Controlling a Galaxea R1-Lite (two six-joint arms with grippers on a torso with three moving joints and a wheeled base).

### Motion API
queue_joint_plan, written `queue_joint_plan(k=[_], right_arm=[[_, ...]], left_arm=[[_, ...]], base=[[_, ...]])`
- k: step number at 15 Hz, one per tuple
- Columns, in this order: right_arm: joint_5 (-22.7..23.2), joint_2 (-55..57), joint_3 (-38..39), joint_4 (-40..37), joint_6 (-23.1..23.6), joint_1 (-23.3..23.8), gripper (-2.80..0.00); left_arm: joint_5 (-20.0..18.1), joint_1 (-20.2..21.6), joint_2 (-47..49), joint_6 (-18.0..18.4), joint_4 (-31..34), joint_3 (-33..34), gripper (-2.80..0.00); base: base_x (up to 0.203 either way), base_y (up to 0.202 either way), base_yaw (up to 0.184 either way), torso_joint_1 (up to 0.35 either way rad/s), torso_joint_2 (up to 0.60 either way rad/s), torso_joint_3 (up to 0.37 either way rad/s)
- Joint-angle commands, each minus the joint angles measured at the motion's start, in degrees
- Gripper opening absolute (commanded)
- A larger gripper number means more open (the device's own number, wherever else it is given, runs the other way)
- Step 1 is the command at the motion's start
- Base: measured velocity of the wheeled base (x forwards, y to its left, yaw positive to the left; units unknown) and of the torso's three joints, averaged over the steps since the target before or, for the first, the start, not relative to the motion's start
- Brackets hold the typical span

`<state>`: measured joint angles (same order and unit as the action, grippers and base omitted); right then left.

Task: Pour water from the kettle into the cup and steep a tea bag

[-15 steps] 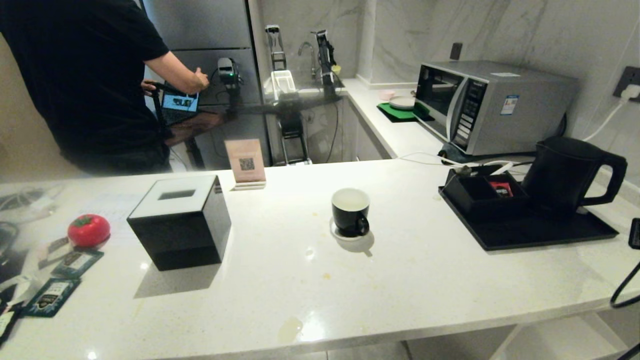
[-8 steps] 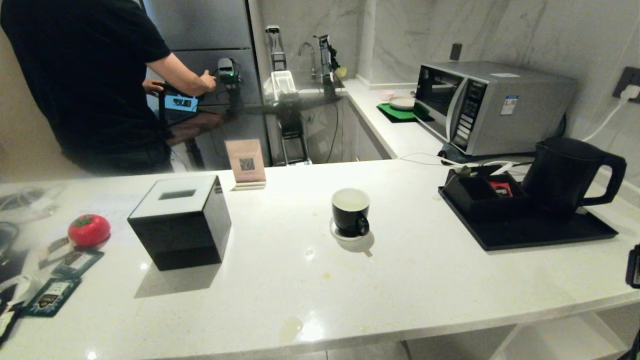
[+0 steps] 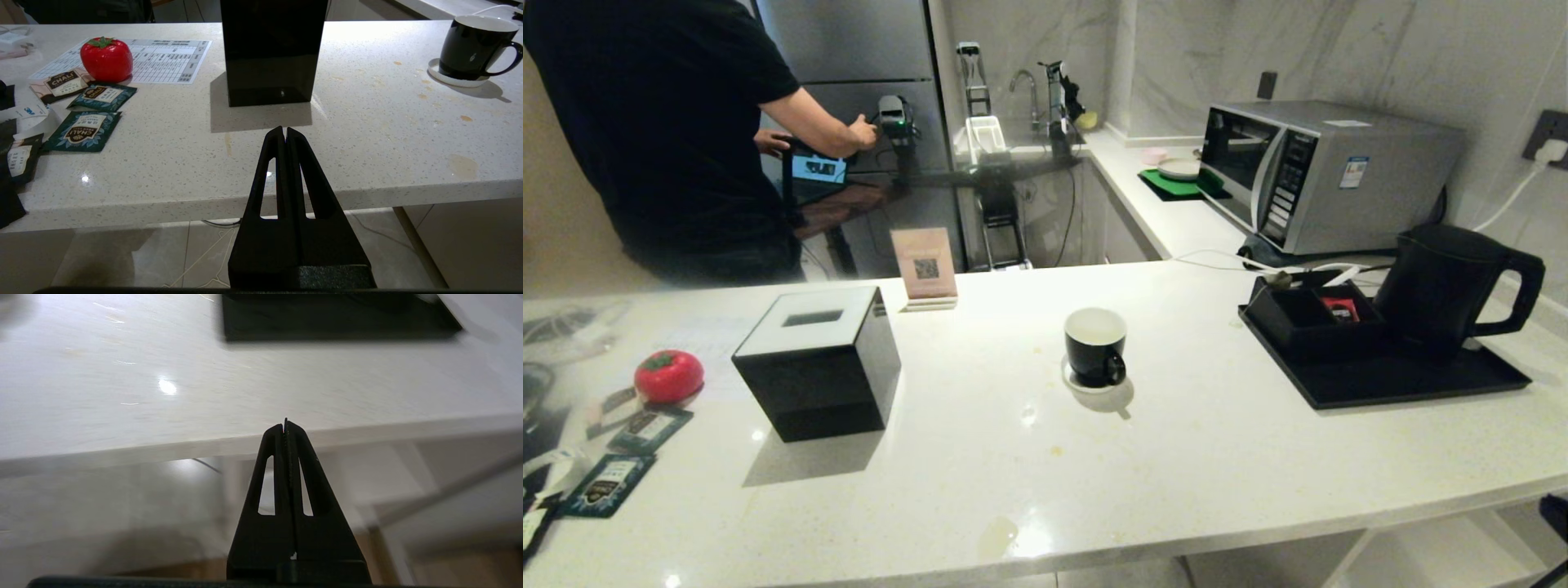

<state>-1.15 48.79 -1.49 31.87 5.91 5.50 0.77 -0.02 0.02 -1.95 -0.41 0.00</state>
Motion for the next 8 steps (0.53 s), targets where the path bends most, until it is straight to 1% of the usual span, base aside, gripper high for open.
queue_joint_plan(k=[1, 4, 7, 8], right_arm=[[0.2, -14.0, 1.1, -3.9, -1.1, -4.7, -2.80], [0.5, -26.2, 1.4, -13.4, -2.0, -6.6, -2.80], [0.7, -36.7, 1.5, -23.3, -2.1, -6.8, -2.80], [0.8, -39.1, 1.5, -25.4, -2.0, -6.4, -2.80]], left_arm=[[0.0, 0.0, 0.1, 0.0, 0.0, 0.0, -2.80], [0.0, 0.0, 0.1, 0.0, 0.0, 0.0, -2.80], [0.0, 0.0, 0.0, 0.0, 0.0, 0.0, -2.80], [0.0, 0.0, 0.1, -0.1, 0.0, 0.0, -2.80]], base=[[0.000, 0.000, 0.000, 0.000, 0.00, 0.000], [0.000, 0.000, 0.000, 0.000, 0.00, 0.000], [0.000, 0.000, 0.000, 0.000, 0.00, 0.000], [0.000, 0.000, 0.000, 0.000, 0.00, 0.000]])
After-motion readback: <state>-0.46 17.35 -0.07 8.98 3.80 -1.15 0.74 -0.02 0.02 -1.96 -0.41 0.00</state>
